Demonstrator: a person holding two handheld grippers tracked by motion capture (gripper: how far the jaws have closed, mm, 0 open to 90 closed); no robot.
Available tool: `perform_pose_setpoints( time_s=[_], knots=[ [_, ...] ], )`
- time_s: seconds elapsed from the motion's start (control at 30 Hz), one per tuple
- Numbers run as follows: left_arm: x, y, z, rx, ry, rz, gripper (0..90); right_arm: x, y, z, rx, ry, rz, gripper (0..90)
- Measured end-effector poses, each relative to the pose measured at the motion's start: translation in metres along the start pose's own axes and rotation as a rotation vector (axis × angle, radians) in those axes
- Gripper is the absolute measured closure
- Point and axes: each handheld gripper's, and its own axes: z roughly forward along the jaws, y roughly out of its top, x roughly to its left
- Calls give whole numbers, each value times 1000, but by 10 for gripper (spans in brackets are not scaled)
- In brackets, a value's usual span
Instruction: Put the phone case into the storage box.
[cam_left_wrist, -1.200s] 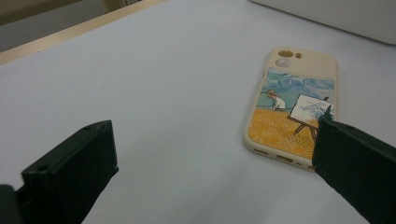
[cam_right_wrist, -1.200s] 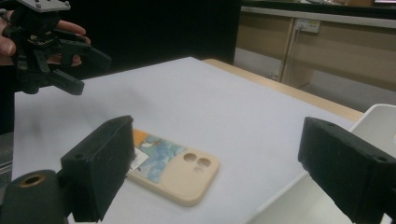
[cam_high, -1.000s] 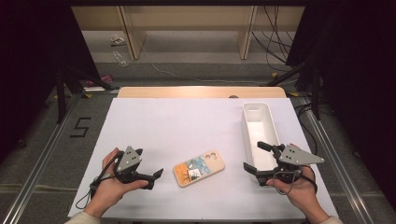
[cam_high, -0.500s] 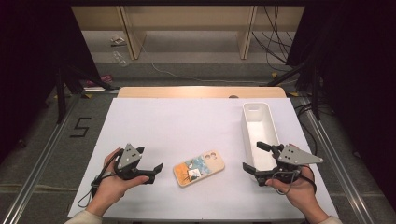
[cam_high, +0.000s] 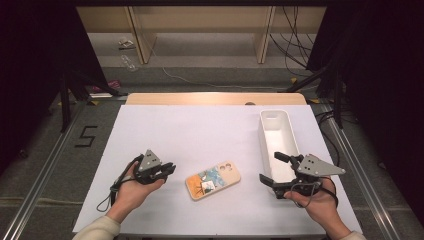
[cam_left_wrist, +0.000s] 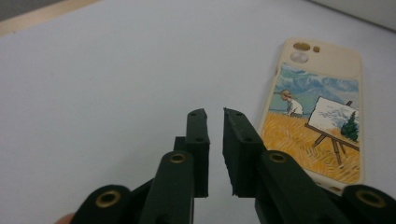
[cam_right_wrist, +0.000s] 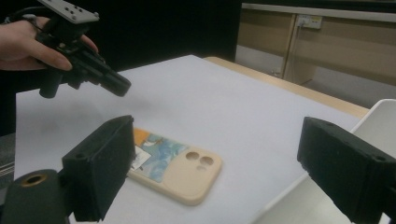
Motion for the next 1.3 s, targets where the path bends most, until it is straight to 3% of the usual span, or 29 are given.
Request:
perform_pose_setpoints(
  time_s=[0.17, 0.27, 0.53, 1.3],
  knots=[
    [0, 2, 17, 45, -1, -12, 891, -1, 0, 0, -1, 2, 0, 127],
    [-4, 6, 33, 80, -23, -5, 894, -1, 0, 0, 2, 3, 4, 132],
    [-14, 8, 52, 128, -57, 19, 894, -2, -1, 0, 9, -2, 5, 143],
    [-21, 2, 54, 188, -99, 23, 894, -3, -2, 0, 8, -2, 21, 152]
  ],
)
